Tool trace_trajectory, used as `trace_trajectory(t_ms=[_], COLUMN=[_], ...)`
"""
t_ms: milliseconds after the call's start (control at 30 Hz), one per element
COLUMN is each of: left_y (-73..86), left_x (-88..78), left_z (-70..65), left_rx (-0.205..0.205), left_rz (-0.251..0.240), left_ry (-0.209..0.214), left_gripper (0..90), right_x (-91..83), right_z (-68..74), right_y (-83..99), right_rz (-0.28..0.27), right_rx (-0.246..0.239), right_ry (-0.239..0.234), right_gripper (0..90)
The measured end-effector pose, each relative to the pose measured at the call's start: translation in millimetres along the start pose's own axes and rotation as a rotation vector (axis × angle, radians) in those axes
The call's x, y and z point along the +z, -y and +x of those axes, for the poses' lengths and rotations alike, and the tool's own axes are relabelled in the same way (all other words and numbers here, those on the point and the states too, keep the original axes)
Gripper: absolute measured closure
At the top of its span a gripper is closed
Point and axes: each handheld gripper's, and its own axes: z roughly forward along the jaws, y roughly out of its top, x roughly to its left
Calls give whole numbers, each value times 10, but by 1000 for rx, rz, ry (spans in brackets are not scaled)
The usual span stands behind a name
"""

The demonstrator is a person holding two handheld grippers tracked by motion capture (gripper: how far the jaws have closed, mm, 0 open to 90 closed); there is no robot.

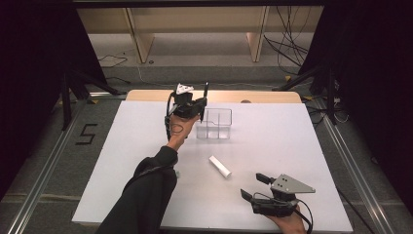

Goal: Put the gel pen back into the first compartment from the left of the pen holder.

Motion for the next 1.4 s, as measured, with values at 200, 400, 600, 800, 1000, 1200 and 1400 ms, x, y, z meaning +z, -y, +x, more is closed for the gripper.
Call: trace_trajectory(t_ms=[200, 400, 600, 800, 1000, 1200, 1400], left_y=[55, 33, -74, -107, -59, 50, 180], left_x=[-6, -57, -210, -378, -506, -660, -811], left_z=[7, 14, 36, 98, 113, 132, 248], left_rx=[2, -9, -34, -30, 4, 83, 90], left_rz=[14, 37, 72, 122, 185, 244, 272], left_ry=[1, 18, 38, 76, 122, 137, 138], left_gripper=[791, 734, 428, 338, 279, 252, 242], right_x=[3, 1, 3, 11, 13, 9, 12], right_z=[0, -1, 2, 13, 13, 15, 20], right_y=[0, 0, 1, -2, -2, -2, -2], right_rz=[-1, 0, -1, 0, -5, -2, 2], right_rx=[-2, 0, 1, 2, 4, 5, 1], right_ry=[2, 2, 4, 4, 4, 3, 2], right_gripper=[230, 230, 230, 230, 230, 230, 229])
